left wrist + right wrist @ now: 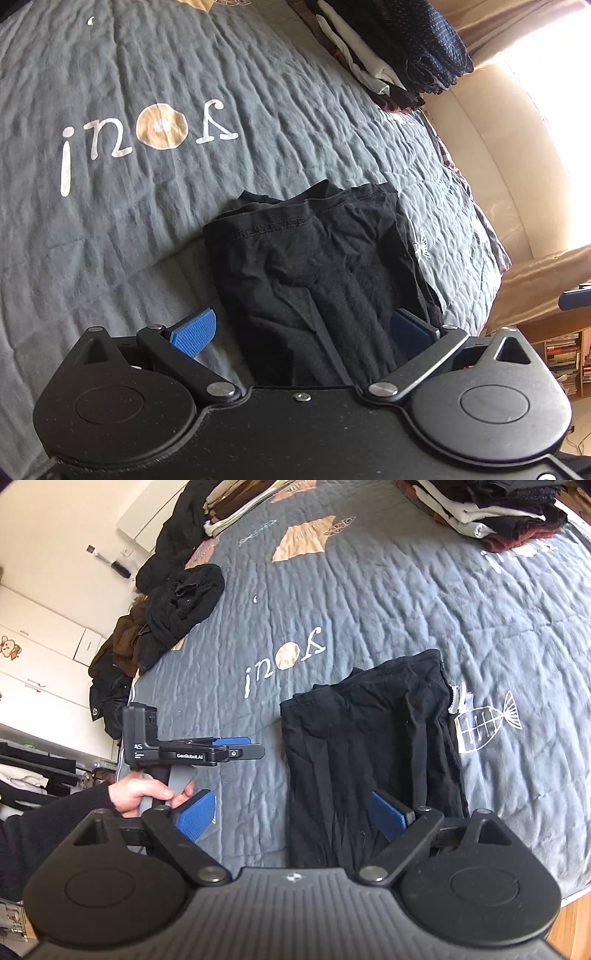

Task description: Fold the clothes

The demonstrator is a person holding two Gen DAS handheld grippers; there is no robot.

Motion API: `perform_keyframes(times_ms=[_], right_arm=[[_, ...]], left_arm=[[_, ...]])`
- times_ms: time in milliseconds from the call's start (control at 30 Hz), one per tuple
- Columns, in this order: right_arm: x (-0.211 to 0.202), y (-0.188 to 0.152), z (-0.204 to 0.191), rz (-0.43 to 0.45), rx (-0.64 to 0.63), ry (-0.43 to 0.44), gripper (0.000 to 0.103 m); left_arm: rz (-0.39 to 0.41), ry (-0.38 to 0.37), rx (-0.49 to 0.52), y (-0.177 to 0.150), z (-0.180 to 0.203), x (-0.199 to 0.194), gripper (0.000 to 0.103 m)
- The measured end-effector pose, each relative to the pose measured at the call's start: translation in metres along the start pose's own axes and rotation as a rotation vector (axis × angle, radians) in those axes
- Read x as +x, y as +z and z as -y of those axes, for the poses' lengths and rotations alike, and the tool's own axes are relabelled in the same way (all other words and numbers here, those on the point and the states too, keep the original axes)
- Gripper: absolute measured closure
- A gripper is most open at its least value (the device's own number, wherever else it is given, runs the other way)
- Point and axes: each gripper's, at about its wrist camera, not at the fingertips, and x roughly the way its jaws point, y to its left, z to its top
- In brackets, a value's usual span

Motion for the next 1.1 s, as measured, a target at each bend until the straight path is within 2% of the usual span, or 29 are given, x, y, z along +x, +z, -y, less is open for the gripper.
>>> perform_keyframes(times_ms=[267, 467, 767, 1100], right_arm=[[0.024, -0.001, 0.007, 0.004, 0.008, -0.004, 0.013], [0.038, 0.000, 0.011, -0.013, 0.021, 0.006, 0.013], [0.046, 0.002, 0.016, -0.061, 0.013, -0.011, 0.013], [0.055, 0.003, 0.013, -0.097, 0.003, -0.006, 0.013]], left_arm=[[0.016, -0.013, 0.017, 0.003, -0.027, 0.018, 0.002], [0.021, -0.022, -0.011, 0.004, -0.046, 0.030, 0.002], [0.010, 0.014, 0.029, 0.007, -0.043, 0.054, 0.002], [0.024, 0.011, 0.046, 0.009, -0.042, 0.061, 0.001]])
